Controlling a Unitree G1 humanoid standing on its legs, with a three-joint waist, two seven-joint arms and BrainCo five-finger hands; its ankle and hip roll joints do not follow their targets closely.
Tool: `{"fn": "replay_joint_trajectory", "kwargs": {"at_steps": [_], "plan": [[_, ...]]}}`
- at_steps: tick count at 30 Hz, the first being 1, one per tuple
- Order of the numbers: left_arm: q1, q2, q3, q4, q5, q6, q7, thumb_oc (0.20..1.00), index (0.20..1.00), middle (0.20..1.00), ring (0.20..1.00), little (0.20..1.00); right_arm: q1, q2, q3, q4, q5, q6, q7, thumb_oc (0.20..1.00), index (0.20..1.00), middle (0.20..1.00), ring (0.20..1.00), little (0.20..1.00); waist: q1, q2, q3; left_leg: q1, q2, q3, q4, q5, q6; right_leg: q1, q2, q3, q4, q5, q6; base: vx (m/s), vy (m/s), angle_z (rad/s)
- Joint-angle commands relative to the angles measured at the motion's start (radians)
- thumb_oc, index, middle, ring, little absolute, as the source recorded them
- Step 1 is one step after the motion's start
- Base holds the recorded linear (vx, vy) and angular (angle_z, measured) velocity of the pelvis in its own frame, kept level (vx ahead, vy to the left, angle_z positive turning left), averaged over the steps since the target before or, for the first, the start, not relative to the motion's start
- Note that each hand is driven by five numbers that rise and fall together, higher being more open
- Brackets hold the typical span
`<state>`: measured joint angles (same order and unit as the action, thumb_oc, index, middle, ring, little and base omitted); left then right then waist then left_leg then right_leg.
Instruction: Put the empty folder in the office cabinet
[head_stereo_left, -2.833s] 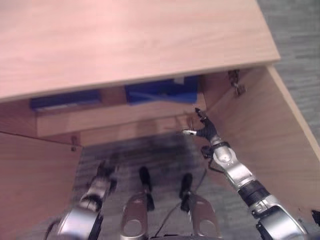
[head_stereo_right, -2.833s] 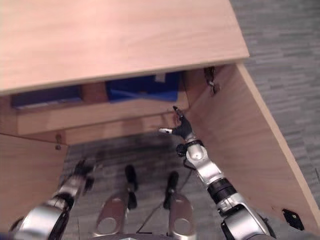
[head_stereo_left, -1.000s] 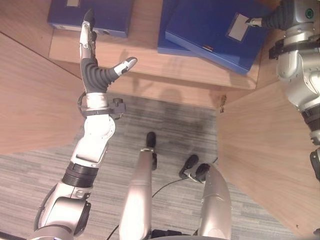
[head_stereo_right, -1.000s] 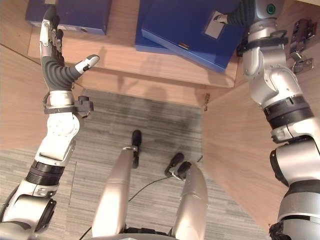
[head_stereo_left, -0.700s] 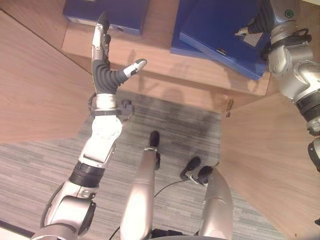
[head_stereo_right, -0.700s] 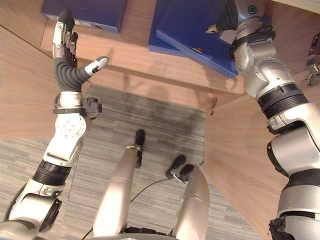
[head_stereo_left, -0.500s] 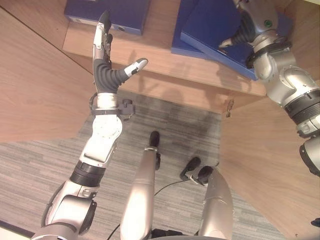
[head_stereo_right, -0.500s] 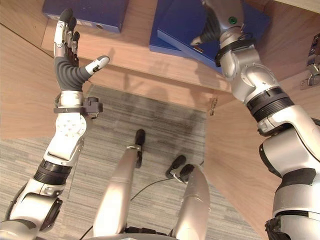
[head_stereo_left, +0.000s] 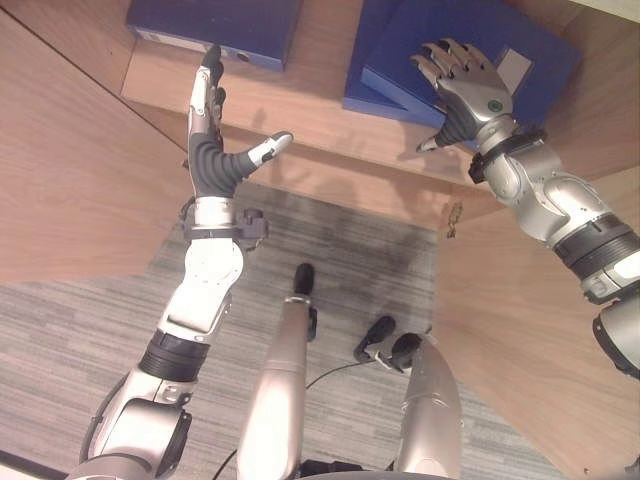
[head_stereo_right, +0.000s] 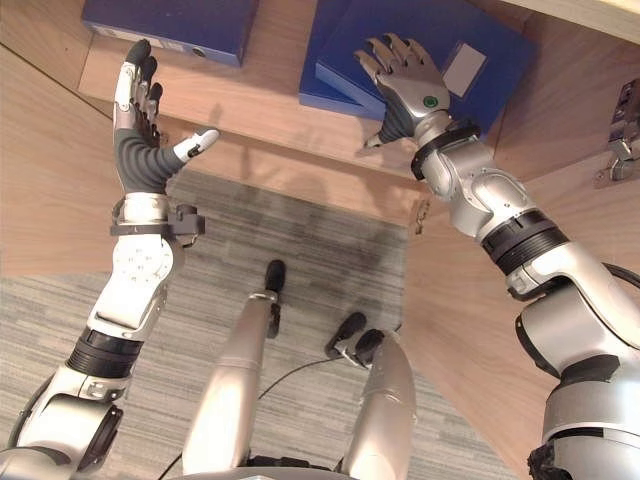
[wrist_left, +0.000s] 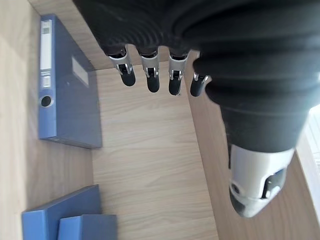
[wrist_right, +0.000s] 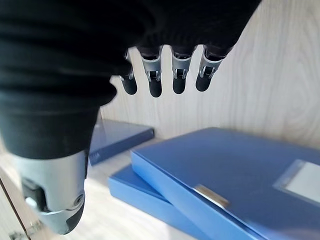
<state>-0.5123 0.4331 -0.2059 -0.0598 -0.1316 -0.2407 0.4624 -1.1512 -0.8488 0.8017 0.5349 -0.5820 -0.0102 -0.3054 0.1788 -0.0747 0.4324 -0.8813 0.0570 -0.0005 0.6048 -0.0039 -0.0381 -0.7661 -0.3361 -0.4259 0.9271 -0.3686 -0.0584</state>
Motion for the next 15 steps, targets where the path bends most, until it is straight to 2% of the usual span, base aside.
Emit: {"fn": "replay_joint_trajectory", "kwargs": {"at_steps": [1, 4, 7, 8, 15], "plan": [[0.023, -0.021, 0.022, -0.035, 0.02, -0.046, 0.004, 1.0, 1.0, 1.0, 1.0, 1.0, -0.04, -0.033, 0.062, 0.061, -0.105, 0.04, -0.061, 1.0, 1.0, 1.0, 1.0, 1.0, 0.011, 0.006, -0.047, 0.028, 0.048, -0.013, 0.104, -0.221, 0.001, 0.061, 0.007, 0.083, -0.132, 0.063, 0.119, 0.0, 0.0, 0.0], [0.018, -0.01, 0.014, -0.025, 0.015, -0.048, 0.004, 1.0, 1.0, 1.0, 1.0, 1.0, -0.1, -0.022, 0.123, 0.217, -0.2, 0.098, -0.1, 1.0, 1.0, 1.0, 1.0, 1.0, 0.02, 0.01, -0.046, 0.018, 0.047, -0.016, 0.104, -0.22, -0.002, 0.049, 0.006, 0.082, -0.126, 0.061, 0.12, 0.0, 0.0, 0.0], [0.019, -0.009, 0.014, -0.026, 0.016, -0.05, 0.003, 1.0, 1.0, 1.0, 1.0, 1.0, -0.137, -0.021, 0.152, 0.269, -0.251, 0.119, -0.121, 1.0, 1.0, 1.0, 1.0, 1.0, 0.025, 0.013, -0.047, 0.008, 0.044, -0.018, 0.106, -0.22, -0.004, 0.041, 0.004, 0.081, -0.121, 0.058, 0.12, 0.0, -0.002, 0.01], [0.023, -0.005, 0.008, -0.031, 0.016, -0.054, -0.005, 1.0, 1.0, 1.0, 1.0, 1.0, -0.143, -0.028, 0.188, 0.324, -0.321, 0.144, -0.137, 1.0, 1.0, 1.0, 1.0, 1.0, 0.031, 0.013, -0.046, 0.0, 0.043, -0.02, 0.108, -0.219, -0.006, 0.037, 0.001, 0.08, -0.12, 0.057, 0.12, 0.01, -0.007, 0.04], [0.041, -0.003, -0.008, -0.042, -0.003, -0.067, -0.025, 1.0, 1.0, 1.0, 1.0, 1.0, -0.159, 0.002, 0.295, 0.522, -0.507, 0.21, -0.124, 1.0, 1.0, 1.0, 1.0, 1.0, 0.046, 0.024, -0.049, -0.028, 0.035, -0.027, 0.11, -0.214, -0.016, 0.014, -0.005, 0.074, -0.113, 0.048, 0.119, 0.0, -0.015, 0.05]]}}
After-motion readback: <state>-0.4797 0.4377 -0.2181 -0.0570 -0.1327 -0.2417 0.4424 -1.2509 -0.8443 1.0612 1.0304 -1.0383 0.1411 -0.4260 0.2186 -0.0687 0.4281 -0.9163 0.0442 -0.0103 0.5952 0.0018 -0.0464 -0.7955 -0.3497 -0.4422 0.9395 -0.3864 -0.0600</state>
